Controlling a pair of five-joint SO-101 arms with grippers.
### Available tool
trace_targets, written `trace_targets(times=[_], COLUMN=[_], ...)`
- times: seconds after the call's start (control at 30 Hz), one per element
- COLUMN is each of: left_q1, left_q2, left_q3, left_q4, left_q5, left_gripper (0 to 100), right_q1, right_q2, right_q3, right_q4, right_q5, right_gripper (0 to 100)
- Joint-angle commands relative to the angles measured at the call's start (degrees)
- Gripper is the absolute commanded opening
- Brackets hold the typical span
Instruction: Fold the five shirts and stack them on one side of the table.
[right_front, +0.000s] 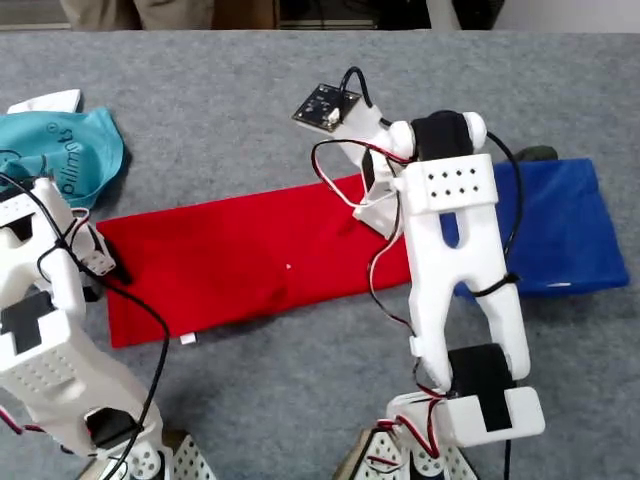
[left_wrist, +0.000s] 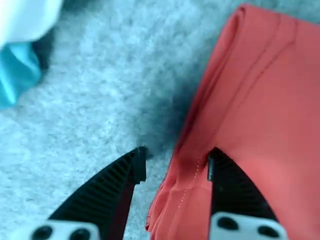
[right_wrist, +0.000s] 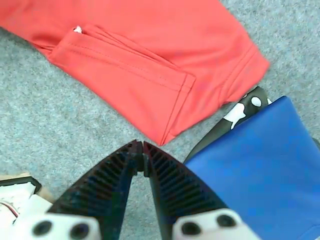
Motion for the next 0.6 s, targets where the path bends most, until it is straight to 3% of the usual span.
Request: trace_targets(times=[0.0,0.17,0.33,0.57], left_q1=[1.7,4.3,4.5,3.9], left_q2=[2.9,6.1,10.6,11.9], left_q3=[-3.0,-3.7,-6.6,-9.8], left_q4=[0.2,4.0,5.6,5.6], left_q5=[1.6,2.0,2.8,6.8], left_gripper=[21,20,6,2], right_q1=[0.6,0.6,0.7,1.1], right_q2=[-2.9,-3.1,-3.1,-5.0], right_q3=[-0.3,-0.1,-0.1,0.0], right_q4=[-1.1,-2.1,-2.1,0.1], right_q5=[-0.4,-0.4,-0.6,-0.7], right_gripper=[0.5,0.5,0.5,0.5])
